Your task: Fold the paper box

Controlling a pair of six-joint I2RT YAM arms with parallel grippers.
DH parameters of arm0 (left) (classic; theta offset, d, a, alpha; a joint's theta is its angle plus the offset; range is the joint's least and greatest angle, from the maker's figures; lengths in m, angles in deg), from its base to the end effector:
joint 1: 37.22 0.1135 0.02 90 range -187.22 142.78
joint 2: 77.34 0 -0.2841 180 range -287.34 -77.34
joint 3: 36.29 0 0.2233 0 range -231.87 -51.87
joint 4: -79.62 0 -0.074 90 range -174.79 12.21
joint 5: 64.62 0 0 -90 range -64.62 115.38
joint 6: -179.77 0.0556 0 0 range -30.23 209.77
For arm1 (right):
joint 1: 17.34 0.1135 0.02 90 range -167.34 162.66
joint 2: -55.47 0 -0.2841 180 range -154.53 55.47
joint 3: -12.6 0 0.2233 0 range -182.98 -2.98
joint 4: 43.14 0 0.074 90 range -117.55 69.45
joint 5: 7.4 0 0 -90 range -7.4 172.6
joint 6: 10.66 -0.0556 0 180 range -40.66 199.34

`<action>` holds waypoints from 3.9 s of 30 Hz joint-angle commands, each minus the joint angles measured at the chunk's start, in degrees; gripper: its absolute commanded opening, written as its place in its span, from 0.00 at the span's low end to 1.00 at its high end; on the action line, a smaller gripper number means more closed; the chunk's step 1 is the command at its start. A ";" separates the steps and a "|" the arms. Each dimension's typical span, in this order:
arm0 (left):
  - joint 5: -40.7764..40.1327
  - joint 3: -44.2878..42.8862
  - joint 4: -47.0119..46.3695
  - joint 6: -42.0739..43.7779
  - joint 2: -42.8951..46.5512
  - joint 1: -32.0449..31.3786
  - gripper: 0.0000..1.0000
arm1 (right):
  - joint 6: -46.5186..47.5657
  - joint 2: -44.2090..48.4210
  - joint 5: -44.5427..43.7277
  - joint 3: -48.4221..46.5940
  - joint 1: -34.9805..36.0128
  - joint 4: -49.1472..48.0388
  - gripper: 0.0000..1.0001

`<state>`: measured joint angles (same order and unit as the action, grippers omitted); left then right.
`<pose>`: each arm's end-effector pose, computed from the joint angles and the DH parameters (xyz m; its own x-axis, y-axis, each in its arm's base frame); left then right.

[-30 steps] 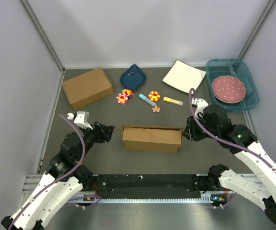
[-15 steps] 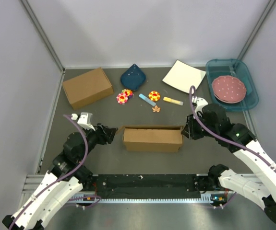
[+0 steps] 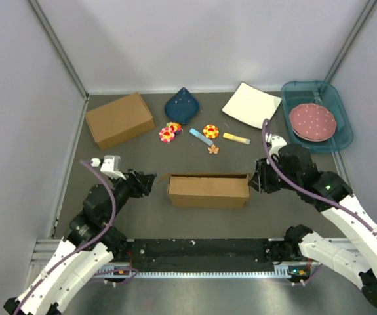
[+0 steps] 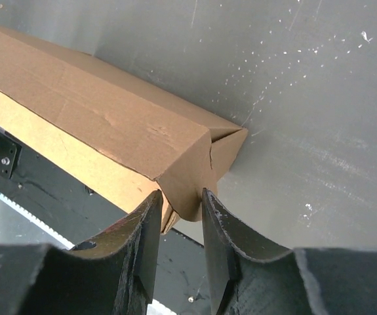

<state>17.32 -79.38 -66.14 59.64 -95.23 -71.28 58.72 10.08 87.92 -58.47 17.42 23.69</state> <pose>0.0699 -0.0379 0.2756 -0.3334 -0.3746 -0.8652 0.3150 0.8207 -0.4767 0.0949 0.0722 0.3274 -0.7261 -0.0771 -0.6833 -0.3946 0.8605 0.3223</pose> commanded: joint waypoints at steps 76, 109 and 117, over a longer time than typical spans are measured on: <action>-19.72 -5.98 -24.02 2.97 -30.36 -29.39 0.17 | -1.17 0.21 -2.07 0.29 0.48 0.44 0.21; -30.70 -7.30 -18.92 -3.62 -39.41 -35.98 0.08 | -7.68 -1.20 0.48 -3.66 0.48 1.23 0.00; -33.08 -8.00 -15.49 -4.50 -40.20 -36.34 0.09 | -9.17 -1.55 3.11 -6.13 0.48 1.23 0.00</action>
<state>-15.51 -86.77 -88.41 56.10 -133.50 -107.15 51.03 8.36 88.43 -60.63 17.42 26.31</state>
